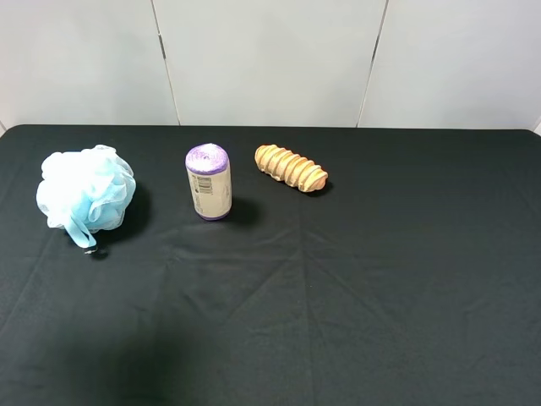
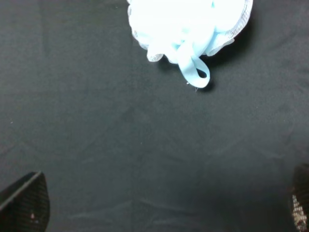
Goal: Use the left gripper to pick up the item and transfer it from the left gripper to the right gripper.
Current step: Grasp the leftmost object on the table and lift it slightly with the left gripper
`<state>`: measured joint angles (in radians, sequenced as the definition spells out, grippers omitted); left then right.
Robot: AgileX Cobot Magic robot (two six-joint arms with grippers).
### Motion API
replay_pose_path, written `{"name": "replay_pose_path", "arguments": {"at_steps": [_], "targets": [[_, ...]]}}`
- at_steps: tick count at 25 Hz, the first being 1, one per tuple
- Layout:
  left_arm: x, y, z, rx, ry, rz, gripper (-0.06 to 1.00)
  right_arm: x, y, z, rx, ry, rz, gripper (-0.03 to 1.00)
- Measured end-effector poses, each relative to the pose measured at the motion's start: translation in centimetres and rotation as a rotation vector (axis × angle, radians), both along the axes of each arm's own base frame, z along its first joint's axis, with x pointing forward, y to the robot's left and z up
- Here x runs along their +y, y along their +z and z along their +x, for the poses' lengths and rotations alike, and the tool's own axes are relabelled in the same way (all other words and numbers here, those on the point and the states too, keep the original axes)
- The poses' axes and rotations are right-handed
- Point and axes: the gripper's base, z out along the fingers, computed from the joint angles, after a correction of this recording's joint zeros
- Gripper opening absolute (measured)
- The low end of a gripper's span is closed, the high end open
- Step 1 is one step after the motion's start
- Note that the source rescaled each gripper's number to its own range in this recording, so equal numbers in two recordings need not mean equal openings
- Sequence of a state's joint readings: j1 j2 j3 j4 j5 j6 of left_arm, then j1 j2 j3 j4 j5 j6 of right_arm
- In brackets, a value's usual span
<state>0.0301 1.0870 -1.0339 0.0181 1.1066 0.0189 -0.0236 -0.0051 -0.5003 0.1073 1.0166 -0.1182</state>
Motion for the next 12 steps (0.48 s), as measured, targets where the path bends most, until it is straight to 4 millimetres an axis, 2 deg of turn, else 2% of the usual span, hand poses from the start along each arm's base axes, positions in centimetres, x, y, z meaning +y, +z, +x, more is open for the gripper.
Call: {"name": "replay_pose_path", "arguments": {"at_steps": [7,12], "targets": [[0.1,-3.5,6.1,0.116,0.001,-0.007,1.00,0.0,0.0,0.0,0.000,0.000,0.000,1.00],[0.2,-6.8,9.0,0.163,0.003,-0.008,1.00,0.0,0.0,0.0,0.000,0.000,0.000,1.00]]}}
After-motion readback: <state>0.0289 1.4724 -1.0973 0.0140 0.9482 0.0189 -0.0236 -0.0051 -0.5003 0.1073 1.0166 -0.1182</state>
